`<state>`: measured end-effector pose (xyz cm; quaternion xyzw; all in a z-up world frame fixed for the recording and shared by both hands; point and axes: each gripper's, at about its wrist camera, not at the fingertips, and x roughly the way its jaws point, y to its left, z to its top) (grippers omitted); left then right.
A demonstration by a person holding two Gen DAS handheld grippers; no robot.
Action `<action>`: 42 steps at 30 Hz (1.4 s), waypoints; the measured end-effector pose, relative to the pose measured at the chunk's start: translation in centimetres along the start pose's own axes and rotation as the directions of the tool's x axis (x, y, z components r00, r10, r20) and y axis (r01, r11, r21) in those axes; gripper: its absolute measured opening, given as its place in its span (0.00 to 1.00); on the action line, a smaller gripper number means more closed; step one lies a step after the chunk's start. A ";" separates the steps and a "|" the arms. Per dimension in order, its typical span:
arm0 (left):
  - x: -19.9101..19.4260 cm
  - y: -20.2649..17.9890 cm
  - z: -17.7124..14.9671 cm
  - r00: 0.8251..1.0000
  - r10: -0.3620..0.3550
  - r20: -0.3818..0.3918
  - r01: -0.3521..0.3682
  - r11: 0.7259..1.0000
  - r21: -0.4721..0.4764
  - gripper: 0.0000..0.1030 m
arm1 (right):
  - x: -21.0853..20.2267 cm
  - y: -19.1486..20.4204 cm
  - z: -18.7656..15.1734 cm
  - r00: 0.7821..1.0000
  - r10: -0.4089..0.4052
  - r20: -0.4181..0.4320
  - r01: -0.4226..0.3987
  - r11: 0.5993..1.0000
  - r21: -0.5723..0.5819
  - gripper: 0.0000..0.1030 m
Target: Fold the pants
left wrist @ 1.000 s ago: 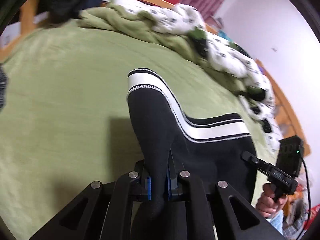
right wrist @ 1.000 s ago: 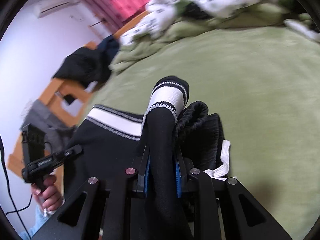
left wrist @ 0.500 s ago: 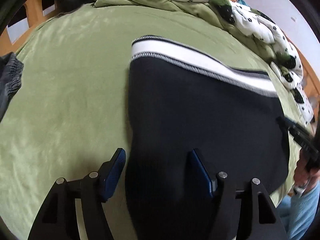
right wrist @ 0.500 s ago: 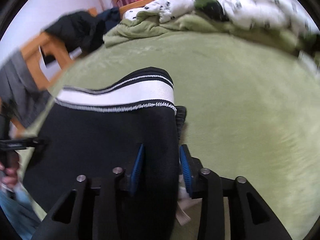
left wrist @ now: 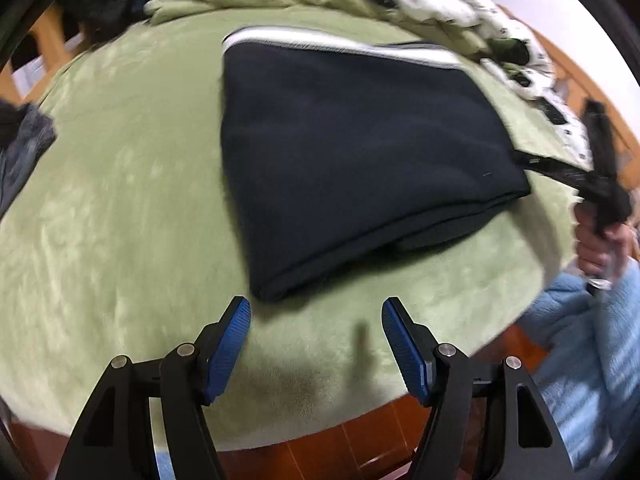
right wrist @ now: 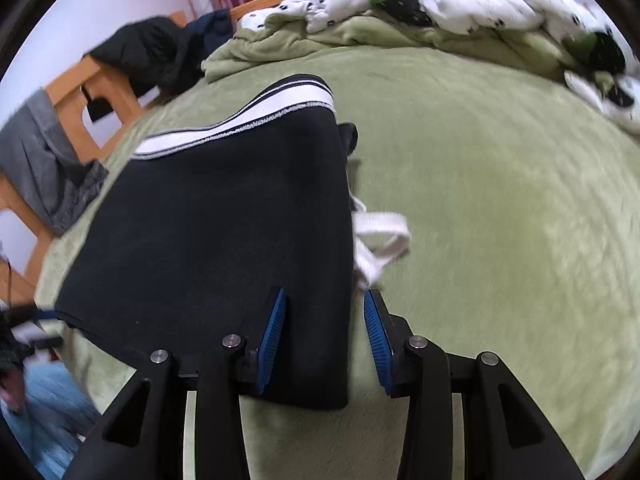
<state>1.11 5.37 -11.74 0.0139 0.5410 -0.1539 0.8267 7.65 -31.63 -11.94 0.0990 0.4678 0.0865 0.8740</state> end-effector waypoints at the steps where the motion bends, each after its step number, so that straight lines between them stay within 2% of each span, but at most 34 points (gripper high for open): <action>1: 0.6 0.1 0.3 0.999 0.034 0.004 -0.034 0.999 -0.022 0.63 | -0.1 -0.3 -0.1 1.000 0.019 0.000 -0.019 0.999 0.029 0.39; 2: 0.9 0.2 0.6 0.996 0.083 0.026 -0.082 0.996 -0.037 0.55 | -0.2 -0.5 -0.1 0.999 0.032 0.001 -0.032 0.998 0.048 0.39; 3: 1.1 0.4 1.0 0.987 0.148 0.059 -0.145 0.988 -0.047 0.25 | -0.3 -0.5 -0.3 0.999 0.037 -0.001 -0.037 0.998 0.058 0.39; 4: 1.3 0.7 1.5 0.982 0.169 0.088 -0.165 0.985 -0.060 0.19 | -0.3 -0.5 -0.4 0.999 0.037 -0.004 -0.037 0.998 0.058 0.39; 6: 1.5 1.2 1.8 0.987 0.145 0.064 -0.137 0.983 -0.118 0.19 | -0.6 0.0 -1.0 1.000 0.011 0.003 -0.011 1.000 0.020 0.39; 7: 1.6 1.3 1.7 0.990 0.137 0.045 -0.130 0.983 -0.129 0.19 | -0.7 0.2 -1.3 1.000 -0.005 0.006 0.005 1.000 -0.007 0.39; 11: -0.5 -0.2 0.5 0.986 0.168 0.020 -0.167 0.985 -0.044 0.23 | -0.5 0.8 -2.3 0.998 -0.051 -0.030 0.049 0.996 -0.074 0.39; 12: -1.5 -0.3 0.2 0.987 0.153 0.042 -0.151 0.988 -0.040 0.23 | -0.9 0.8 -2.2 0.999 -0.052 -0.015 0.050 0.996 -0.072 0.39; 14: -4.2 -0.1 -0.2 0.988 0.093 0.119 -0.087 0.994 -0.060 0.34 | -2.4 1.0 -1.8 0.998 -0.039 0.039 0.042 0.997 -0.071 0.39; 15: -5.4 0.0 0.1 0.985 0.061 0.164 -0.050 0.996 -0.071 0.47 | -3.0 1.3 -1.7 0.997 -0.029 0.065 0.034 0.996 -0.078 0.39; 16: -6.2 -0.1 0.7 0.979 0.031 0.203 -0.016 0.997 -0.072 0.54 | -3.8 1.8 -1.4 0.995 -0.011 0.099 0.020 0.995 -0.093 0.39; 18: -6.8 -1.0 2.2 0.965 -0.023 0.263 0.038 0.998 -0.054 0.55 | -4.4 3.1 -0.9 0.989 0.030 0.142 -0.011 0.991 -0.131 0.39; 20: -5.9 -2.3 4.3 0.956 -0.043 0.289 0.053 0.998 -0.028 0.61 | -4.3 4.9 -0.2 0.985 0.063 0.163 -0.033 0.982 -0.185 0.39; 23: -1.8 -4.8 7.3 0.969 -0.003 0.246 -0.007 0.999 0.038 0.61 | -3.1 7.0 0.5 0.978 0.114 0.176 -0.072 0.970 -0.232 0.39; 25: 0.4 -6.3 7.2 0.974 0.062 0.218 -0.085 0.992 0.097 0.61 | -1.4 7.4 0.8 0.980 0.129 0.151 -0.087 0.962 -0.259 0.39; 26: 2.4 -6.6 6.7 0.977 0.132 0.169 -0.155 0.979 0.133 0.61 | 0.2 7.5 0.4 0.988 0.099 0.122 -0.060 0.956 -0.287 0.38; 27: 3.2 -6.8 6.0 0.979 0.139 0.146 -0.162 0.974 0.159 0.61 | 1.6 7.3 -0.1 0.994 0.049 0.096 -0.014 0.943 -0.333 0.36; 28: 3.3 -6.8 5.3 0.980 0.131 0.146 -0.156 0.973 0.172 0.62 | 2.0 7.2 -0.6 0.995 0.036 0.094 0.001 0.928 -0.373 0.35; 29: 2.8 -6.4 4.0 0.980 0.105 0.168 -0.134 0.976 0.170 0.62 | 1.8 6.9 -1.1 0.994 0.031 0.106 0.014 0.917 -0.399 0.35; 31: 1.9 -6.0 3.5 0.984 0.080 0.162 -0.107 0.981 0.162 0.62 | 1.4 6.4 -1.8 0.995 -0.034 0.093 0.069 0.915 -0.399 0.35; 33: 1.1 -5.2 3.3 0.991 0.039 0.128 -0.057 0.988 0.143 0.64 | 0.8 6.0 -2.5 0.997 -0.052 0.062 0.071 0.925 -0.374 0.35; 36: -0.2 -3.1 4.3 0.989 -0.012 0.148 -0.001 0.996 0.087 0.64 | -0.2 6.2 -2.9 0.997 -0.043 0.064 0.065 0.912 -0.404 0.35; 39: 0.2 -0.4 7.3 0.990 -0.007 0.143 0.010 1.000 -0.015 0.65 | -1.5 5.6 -0.6 0.991 -0.026 0.134 0.074 0.928 -0.365 0.37; 41: 0.9 1.2 9.8 0.994 0.002 0.112 0.006 0.997 -0.072 0.65 | -1.4 5.3 2.6 0.980 -0.033 0.196 0.093 0.947 -0.306 0.48; 42: 1.1 1.8 10.7 0.993 0.011 0.114 -0.001 0.996 -0.087 0.65 | -1.1 5.3 4.0 0.976 -0.057 0.212 0.118 0.951 -0.288 0.50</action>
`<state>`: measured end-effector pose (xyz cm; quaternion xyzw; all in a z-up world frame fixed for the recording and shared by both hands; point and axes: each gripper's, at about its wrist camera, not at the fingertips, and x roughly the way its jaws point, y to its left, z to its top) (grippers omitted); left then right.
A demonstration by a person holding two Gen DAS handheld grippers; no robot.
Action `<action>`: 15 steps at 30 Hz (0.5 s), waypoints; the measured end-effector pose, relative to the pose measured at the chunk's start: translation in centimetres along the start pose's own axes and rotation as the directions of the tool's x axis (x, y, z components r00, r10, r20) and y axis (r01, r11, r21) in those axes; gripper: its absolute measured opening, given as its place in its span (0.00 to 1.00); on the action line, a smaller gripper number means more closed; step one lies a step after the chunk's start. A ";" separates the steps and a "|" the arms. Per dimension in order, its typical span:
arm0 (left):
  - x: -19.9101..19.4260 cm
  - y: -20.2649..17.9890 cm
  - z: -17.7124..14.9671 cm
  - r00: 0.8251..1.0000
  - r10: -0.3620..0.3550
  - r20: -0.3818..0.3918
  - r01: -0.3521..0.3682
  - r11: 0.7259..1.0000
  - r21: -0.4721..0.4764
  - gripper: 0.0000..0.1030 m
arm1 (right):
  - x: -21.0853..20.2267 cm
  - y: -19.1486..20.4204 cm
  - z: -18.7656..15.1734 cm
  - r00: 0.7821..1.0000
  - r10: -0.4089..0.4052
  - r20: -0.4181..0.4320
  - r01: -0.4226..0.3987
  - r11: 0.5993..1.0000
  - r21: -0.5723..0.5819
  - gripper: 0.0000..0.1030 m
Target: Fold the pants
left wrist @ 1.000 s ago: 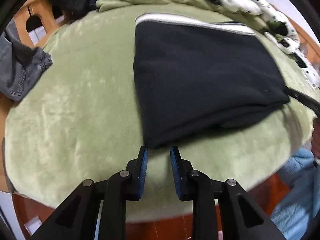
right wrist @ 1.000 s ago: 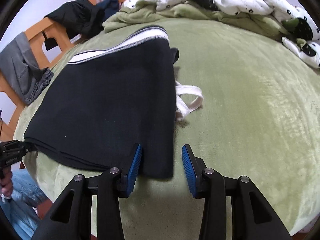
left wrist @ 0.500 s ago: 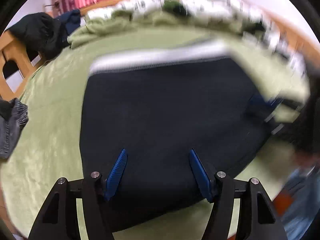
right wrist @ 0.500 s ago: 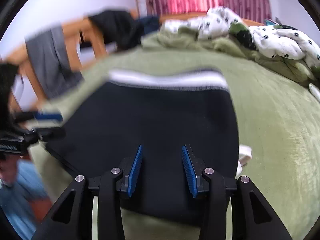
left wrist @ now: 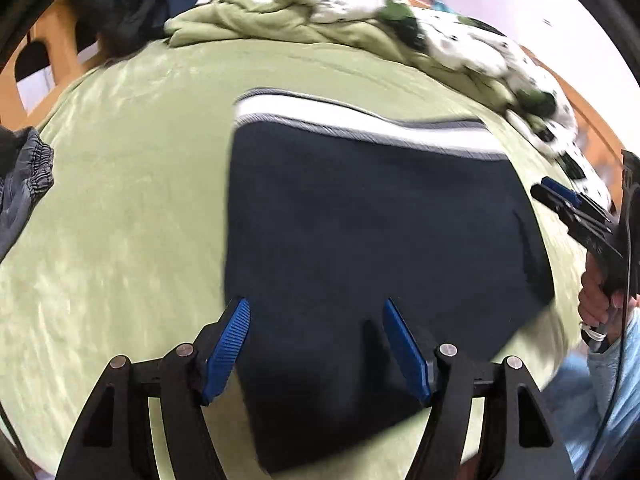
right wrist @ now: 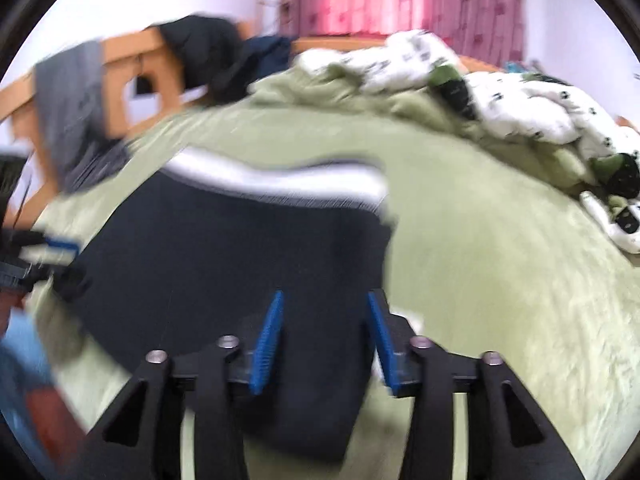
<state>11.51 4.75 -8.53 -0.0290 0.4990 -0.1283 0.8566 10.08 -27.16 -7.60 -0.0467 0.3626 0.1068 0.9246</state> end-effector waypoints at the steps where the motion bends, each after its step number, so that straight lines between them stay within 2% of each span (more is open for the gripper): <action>1: 0.2 0.1 0.2 1.000 0.016 0.002 -0.016 1.000 -0.006 0.65 | 1.5 -0.5 1.8 1.000 -0.026 0.007 0.026 1.000 0.012 0.51; 3: 0.8 0.5 1.6 0.998 0.055 0.012 -0.055 0.998 -0.010 0.65 | 4.5 -1.5 4.3 0.997 -0.075 -0.006 0.075 0.996 0.049 0.51; 4: 0.8 0.4 2.0 0.998 0.063 0.020 -0.063 0.998 -0.012 0.65 | 6.1 -2.2 5.2 0.997 -0.067 -0.025 0.069 0.994 0.082 0.51; 6: 0.9 0.4 2.3 0.997 0.067 0.042 -0.066 0.998 -0.023 0.65 | 8.8 -2.9 6.0 0.997 0.009 -0.074 0.001 0.990 0.144 0.51; 7: 1.0 0.4 2.4 0.997 0.059 0.047 -0.058 0.998 -0.031 0.65 | 10.7 -3.1 6.3 0.989 0.080 -0.126 -0.057 0.983 0.174 0.41; 8: 1.1 0.2 2.4 0.998 0.055 0.043 -0.053 0.998 -0.032 0.65 | 11.4 -3.0 6.3 0.985 0.108 -0.132 -0.084 0.981 0.177 0.27; 10: 1.5 -0.3 2.6 0.998 0.056 0.028 -0.056 0.998 -0.016 0.65 | 10.4 -3.0 6.3 0.995 0.089 -0.054 -0.080 0.984 0.157 0.17; 11: 1.6 -0.7 2.7 0.998 0.060 0.030 -0.060 0.998 -0.005 0.65 | 9.7 -3.4 6.2 0.994 0.105 -0.026 -0.098 0.979 0.178 0.16; 13: 2.0 -1.4 3.0 0.996 0.074 0.039 -0.075 0.997 0.014 0.65 | 10.0 -4.3 5.6 0.994 0.099 -0.043 -0.087 0.971 0.223 0.16; 15: 2.3 -1.9 3.3 0.994 0.105 0.038 -0.107 0.994 0.032 0.65 | 11.1 -3.9 4.5 0.996 0.055 -0.076 -0.040 0.982 0.182 0.18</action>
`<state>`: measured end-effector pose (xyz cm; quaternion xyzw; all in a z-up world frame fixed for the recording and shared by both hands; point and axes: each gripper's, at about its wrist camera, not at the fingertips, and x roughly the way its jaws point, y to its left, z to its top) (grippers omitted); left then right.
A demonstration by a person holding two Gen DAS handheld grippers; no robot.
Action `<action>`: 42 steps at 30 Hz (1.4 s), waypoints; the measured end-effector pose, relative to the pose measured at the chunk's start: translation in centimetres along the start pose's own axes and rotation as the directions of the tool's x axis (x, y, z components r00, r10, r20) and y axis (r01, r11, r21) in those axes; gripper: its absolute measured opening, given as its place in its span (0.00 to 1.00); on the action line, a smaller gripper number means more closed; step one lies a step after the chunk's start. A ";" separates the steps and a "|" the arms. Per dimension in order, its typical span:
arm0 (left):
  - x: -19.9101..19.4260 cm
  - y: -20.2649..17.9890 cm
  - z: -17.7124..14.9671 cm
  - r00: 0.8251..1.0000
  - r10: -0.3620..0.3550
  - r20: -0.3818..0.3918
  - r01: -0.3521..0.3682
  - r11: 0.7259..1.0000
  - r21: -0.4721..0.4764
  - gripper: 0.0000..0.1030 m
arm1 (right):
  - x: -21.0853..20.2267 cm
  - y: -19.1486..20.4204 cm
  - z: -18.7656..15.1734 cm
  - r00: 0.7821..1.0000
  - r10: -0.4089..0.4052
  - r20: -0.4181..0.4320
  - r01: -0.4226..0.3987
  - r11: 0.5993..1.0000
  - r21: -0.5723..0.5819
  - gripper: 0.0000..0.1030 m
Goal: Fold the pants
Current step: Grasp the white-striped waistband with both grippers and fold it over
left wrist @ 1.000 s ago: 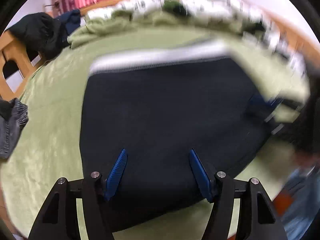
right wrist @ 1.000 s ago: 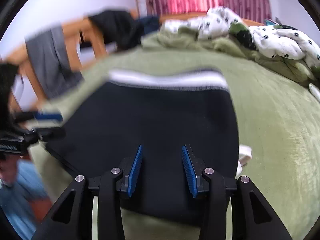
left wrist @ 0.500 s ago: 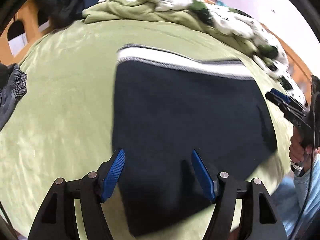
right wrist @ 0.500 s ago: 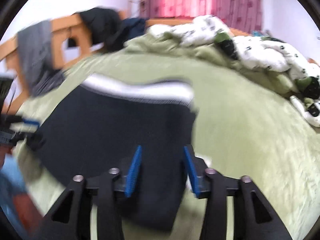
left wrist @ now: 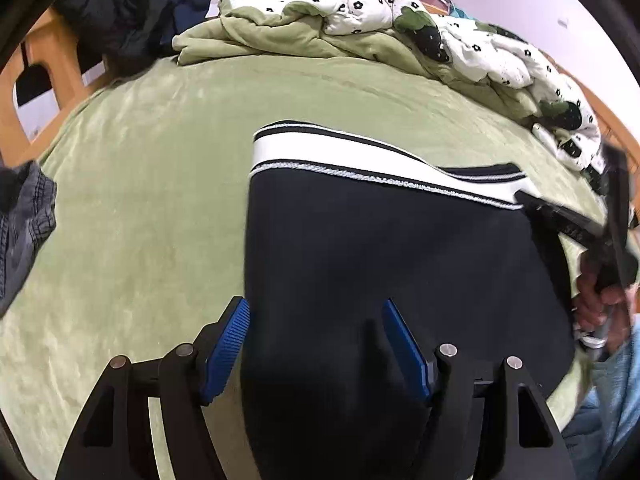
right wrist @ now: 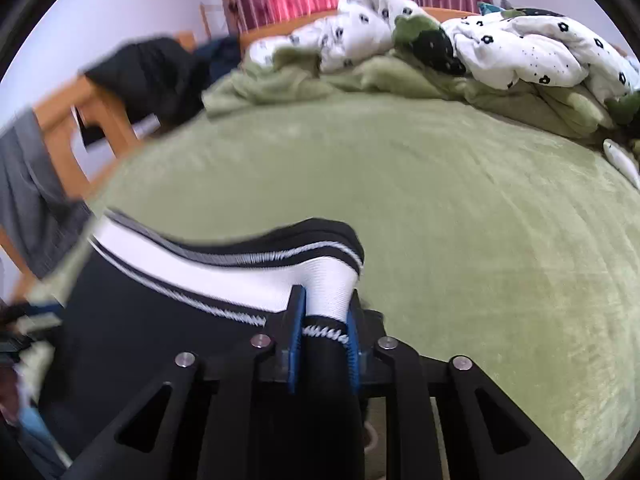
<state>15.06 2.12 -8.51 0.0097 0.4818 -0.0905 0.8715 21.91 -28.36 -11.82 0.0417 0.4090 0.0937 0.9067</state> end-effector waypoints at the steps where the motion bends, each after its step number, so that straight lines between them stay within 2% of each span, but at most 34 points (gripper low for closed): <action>1: 0.0 -0.1 0.1 1.000 0.013 0.001 -0.013 1.000 0.006 0.65 | -0.1 0.1 0.3 1.000 -0.007 0.000 0.007 1.000 -0.006 0.22; 2: 0.3 -0.3 0.1 1.000 0.031 0.002 -0.031 0.999 0.014 0.65 | -0.3 0.3 0.7 1.000 -0.021 -0.003 0.021 1.000 -0.007 0.29; 4: 0.7 -0.3 0.1 0.999 0.041 -0.004 -0.041 0.999 0.015 0.66 | -1.9 1.0 1.3 0.996 -0.085 0.031 0.085 0.996 -0.012 0.29; 6: 0.9 -0.2 0.2 0.999 0.052 -0.003 -0.052 0.999 0.003 0.66 | -3.8 2.2 1.5 0.990 -0.066 0.125 0.071 0.997 -0.033 0.29; 7: 0.8 -0.2 0.2 0.999 0.049 0.001 -0.049 0.999 -0.006 0.66 | -4.0 2.6 1.5 0.990 -0.047 0.132 0.054 0.997 -0.050 0.29; 10: 0.5 -0.2 1.5 0.999 0.034 0.030 -0.033 0.999 -0.030 0.66 | -2.3 4.5 0.4 0.995 -0.025 0.096 0.037 0.991 -0.131 0.29; 13: 1.4 -1.0 3.4 0.998 0.036 0.044 -0.036 0.999 0.007 0.66 | -0.5 5.0 -0.1 0.996 -0.052 0.066 0.062 0.986 -0.157 0.29; 15: 1.3 -1.6 5.0 0.994 0.042 0.101 -0.046 0.998 0.037 0.66 | -0.8 5.0 0.3 0.997 -0.042 0.071 0.052 0.987 -0.151 0.29; 17: 1.1 -2.1 6.4 0.987 0.017 0.162 -0.024 0.999 0.041 0.66 | -1.8 4.8 0.6 0.996 -0.011 0.091 0.023 0.991 -0.135 0.29; 18: 1.4 -2.3 6.8 0.985 0.014 0.172 -0.022 0.999 0.047 0.71 | -2.0 4.9 0.8 0.994 -0.007 0.107 0.021 0.990 -0.137 0.29; 19: 2.1 -2.7 7.3 0.986 0.026 0.167 -0.037 0.997 0.062 0.73 | -1.8 4.8 1.2 0.994 -0.015 0.110 0.031 0.989 -0.145 0.29; 21: 5.2 -3.2 7.8 0.992 0.088 0.091 -0.097 0.991 0.095 0.73 | -0.4 4.6 1.6 0.997 -0.034 0.071 0.046 0.984 -0.171 0.29; 23: 7.2 -3.0 7.6 0.989 0.126 0.076 -0.134 0.984 0.113 0.74 | 1.3 4.0 1.8 0.998 -0.049 0.039 0.055 0.983 -0.176 0.26; 26: 7.7 -2.0 7.4 0.994 0.086 0.071 -0.091 0.994 0.067 0.75 | 2.0 3.2 2.0 0.999 -0.031 0.026 0.035 0.987 -0.156 0.26; 29: 7.1 -1.1 7.5 0.996 0.072 0.046 -0.073 0.997 0.029 0.75 | 2.4 3.4 2.1 0.999 -0.052 0.014 0.054 0.984 -0.171 0.26; 32: 6.2 -1.0 6.0 0.997 0.083 0.006 -0.084 0.996 0.042 0.75 | 2.0 3.8 2.1 0.997 -0.076 0.007 0.076 0.979 -0.188 0.26; 36: 3.6 -0.6 2.5 0.998 0.013 -0.054 -0.008 0.996 0.092 0.75 | -0.2 4.6 0.7 0.994 -0.109 0.016 0.110 0.970 -0.216 0.27; 39: 1.2 -0.8 -1.3 0.998 0.045 -0.050 -0.037 0.989 0.142 0.75 | -2.9 4.7 -1.8 0.994 -0.109 0.003 0.106 0.967 -0.230 0.27; 42: -0.8 0.1 -4.9 0.998 0.001 -0.065 0.003 0.998 0.068 0.75 | -5.2 4.1 -4.7 0.995 -0.100 -0.016 0.095 0.975 -0.202 0.27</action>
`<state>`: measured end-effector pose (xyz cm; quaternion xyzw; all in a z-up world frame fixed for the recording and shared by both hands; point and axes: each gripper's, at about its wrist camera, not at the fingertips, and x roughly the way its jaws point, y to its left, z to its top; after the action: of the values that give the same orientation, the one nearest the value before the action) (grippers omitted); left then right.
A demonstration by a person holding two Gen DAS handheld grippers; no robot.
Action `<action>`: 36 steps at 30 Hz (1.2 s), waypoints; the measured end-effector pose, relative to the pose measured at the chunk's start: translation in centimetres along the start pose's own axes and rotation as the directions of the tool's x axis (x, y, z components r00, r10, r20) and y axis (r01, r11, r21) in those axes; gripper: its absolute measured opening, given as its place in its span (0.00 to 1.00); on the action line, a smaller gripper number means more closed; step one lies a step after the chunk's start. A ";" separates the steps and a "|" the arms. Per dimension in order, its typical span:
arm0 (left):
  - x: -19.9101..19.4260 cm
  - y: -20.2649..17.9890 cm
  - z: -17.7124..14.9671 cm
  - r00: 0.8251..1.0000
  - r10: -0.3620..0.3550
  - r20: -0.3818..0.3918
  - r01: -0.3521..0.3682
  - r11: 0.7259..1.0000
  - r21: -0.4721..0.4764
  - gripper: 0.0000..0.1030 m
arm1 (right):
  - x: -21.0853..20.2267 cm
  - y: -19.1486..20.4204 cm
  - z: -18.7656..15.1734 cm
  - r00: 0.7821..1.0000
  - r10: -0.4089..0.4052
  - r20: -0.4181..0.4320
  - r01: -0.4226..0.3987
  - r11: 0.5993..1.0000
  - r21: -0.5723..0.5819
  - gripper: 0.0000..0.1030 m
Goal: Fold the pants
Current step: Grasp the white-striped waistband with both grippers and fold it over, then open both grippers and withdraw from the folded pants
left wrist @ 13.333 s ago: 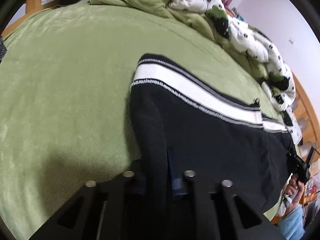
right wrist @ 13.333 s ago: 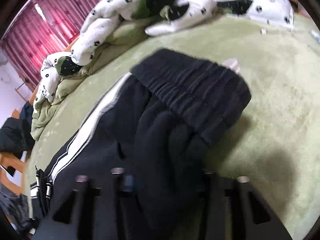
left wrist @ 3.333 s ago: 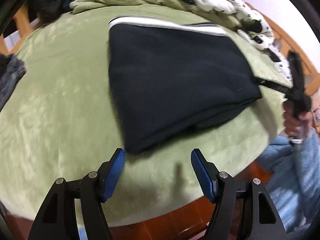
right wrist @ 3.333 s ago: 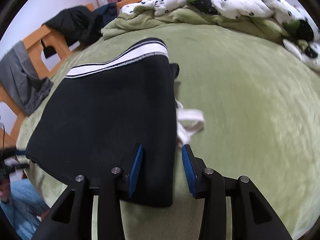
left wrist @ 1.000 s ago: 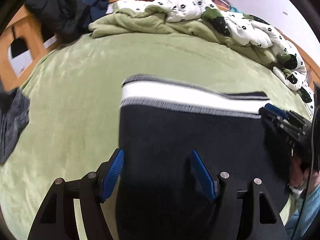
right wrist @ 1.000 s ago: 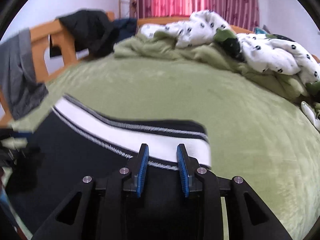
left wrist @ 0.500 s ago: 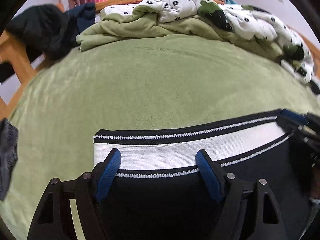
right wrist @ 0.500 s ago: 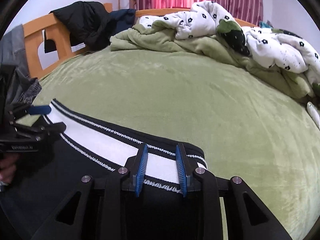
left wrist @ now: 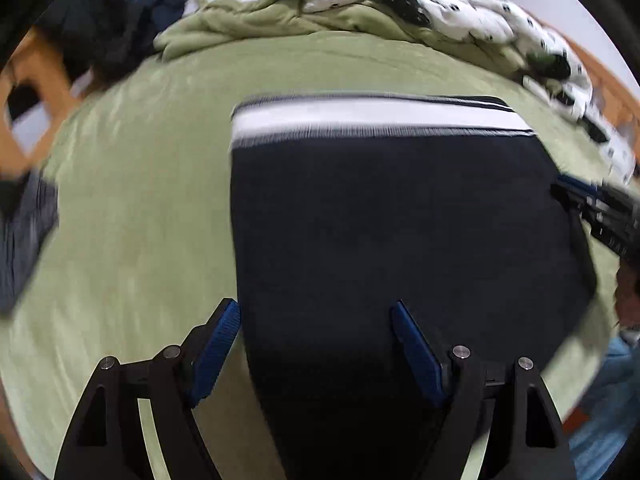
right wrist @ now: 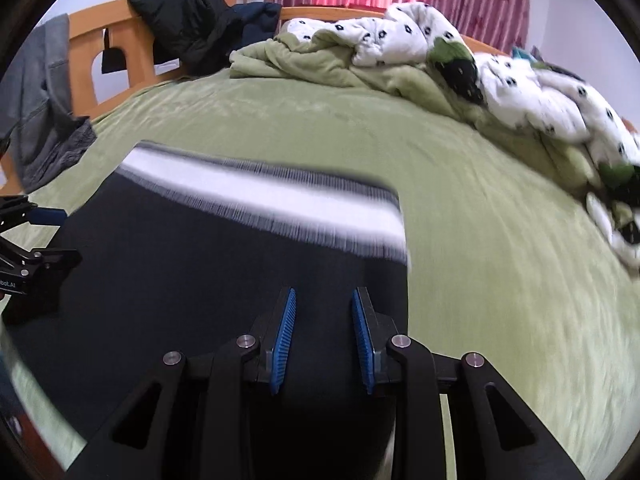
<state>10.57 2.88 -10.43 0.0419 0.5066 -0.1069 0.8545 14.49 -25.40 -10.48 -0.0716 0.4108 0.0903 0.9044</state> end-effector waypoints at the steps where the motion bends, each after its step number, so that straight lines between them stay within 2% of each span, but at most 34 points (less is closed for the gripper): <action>1: -0.5 0.3 -1.2 1.000 -0.016 0.002 0.016 0.999 -0.035 0.75 | -1.2 0.1 -1.5 1.000 -0.002 0.013 0.001 1.000 0.010 0.28; 6: -2.3 2.1 -6.6 0.995 -0.100 0.026 0.103 0.977 -0.185 0.75 | -4.2 -0.1 -6.0 1.000 0.012 -0.008 -0.011 0.995 0.102 0.29; 10: -2.6 2.7 -9.5 0.989 -0.146 0.029 0.148 0.966 -0.212 0.76 | -5.4 -0.1 -9.0 1.000 -0.014 0.000 0.013 0.989 0.145 0.34; 12: -2.6 2.4 -10.5 0.996 -0.094 0.009 0.094 0.979 -0.181 0.76 | -5.6 -0.2 -10.3 1.000 -0.010 -0.013 0.012 0.985 0.172 0.34; 15: -3.7 1.3 -11.2 0.998 -0.055 0.039 0.059 0.989 -0.134 0.76 | -6.4 -1.0 -11.8 1.000 0.013 -0.006 -0.011 0.971 0.238 0.34; 17: -4.9 0.5 -11.4 0.995 -0.051 0.090 0.063 0.989 -0.134 0.76 | -7.4 -1.5 -12.7 1.000 0.027 0.001 -0.026 0.961 0.277 0.35; 21: -7.6 -1.9 -11.0 0.988 -0.025 0.150 0.046 0.989 -0.138 0.76 | -9.3 -1.4 -13.5 1.000 -0.010 -0.002 0.010 0.954 0.298 0.36; 24: -10.2 -3.6 -11.0 0.987 0.023 0.158 0.001 0.988 -0.156 0.76 | -11.7 0.0 -13.3 1.000 -0.012 -0.020 0.018 0.955 0.297 0.37; 26: -12.2 -4.6 -10.6 0.984 0.011 0.176 0.022 0.982 -0.186 0.76 | -13.9 1.0 -13.2 1.000 0.006 -0.005 -0.004 0.954 0.300 0.47; 28: -13.8 -5.2 -10.4 0.982 0.015 0.189 0.024 0.978 -0.206 0.76 | -16.3 2.0 -12.4 1.000 -0.022 0.017 0.016 0.956 0.293 0.53; 30: -15.8 -6.2 -10.3 0.974 0.090 0.206 -0.046 0.977 -0.208 0.76 | -18.4 2.9 -11.7 0.999 -0.043 0.029 0.033 0.960 0.280 0.55; 31: -17.0 -7.1 -10.1 0.966 0.123 0.227 -0.082 0.979 -0.185 0.76 | -19.5 3.3 -11.2 0.998 -0.045 0.036 0.034 0.963 0.267 0.60; 34: -19.4 -9.3 -9.6 0.951 0.173 0.254 -0.143 0.981 -0.133 0.83 | -22.2 4.1 -10.0 0.996 -0.074 0.053 0.060 0.970 0.236 0.63; 36: -20.7 -10.1 -9.5 0.944 0.180 0.275 -0.153 0.981 -0.117 0.90 | -23.7 4.4 -9.5 0.992 -0.109 0.067 0.091 0.969 0.229 0.63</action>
<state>-9.43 -2.39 3.46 0.0286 0.3778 -0.0150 0.9253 -8.69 -25.53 1.01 0.0143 0.3781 0.0002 0.9256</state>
